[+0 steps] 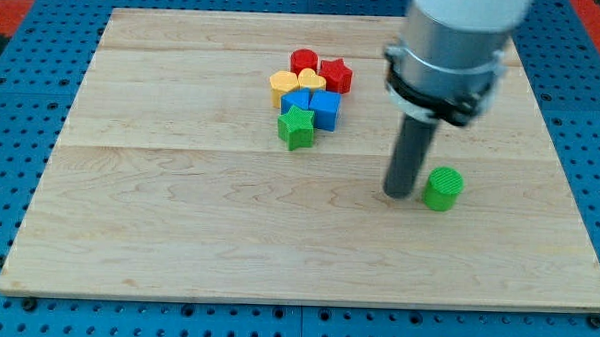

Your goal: Push the blue cube closer to the red star

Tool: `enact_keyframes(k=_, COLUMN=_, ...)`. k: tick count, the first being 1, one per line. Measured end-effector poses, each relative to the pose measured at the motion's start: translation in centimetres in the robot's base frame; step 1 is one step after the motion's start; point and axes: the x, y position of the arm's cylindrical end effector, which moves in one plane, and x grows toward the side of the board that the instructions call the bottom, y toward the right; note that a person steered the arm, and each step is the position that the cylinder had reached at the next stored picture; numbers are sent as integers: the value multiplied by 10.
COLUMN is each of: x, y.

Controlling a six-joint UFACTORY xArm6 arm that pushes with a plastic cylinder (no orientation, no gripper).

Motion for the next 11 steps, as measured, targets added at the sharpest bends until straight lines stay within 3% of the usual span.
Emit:
enact_keyframes(k=1, x=-62, y=39)
enact_keyframes(k=3, x=-182, y=-28)
enact_keyframes(k=4, x=-218, y=-34)
enact_keyframes(k=6, x=-116, y=-60)
enact_keyframes(k=8, x=-42, y=-62)
enact_keyframes(k=9, x=-16, y=-62)
enact_keyframes(k=10, x=-36, y=-81)
enact_keyframes(k=11, x=-25, y=-140)
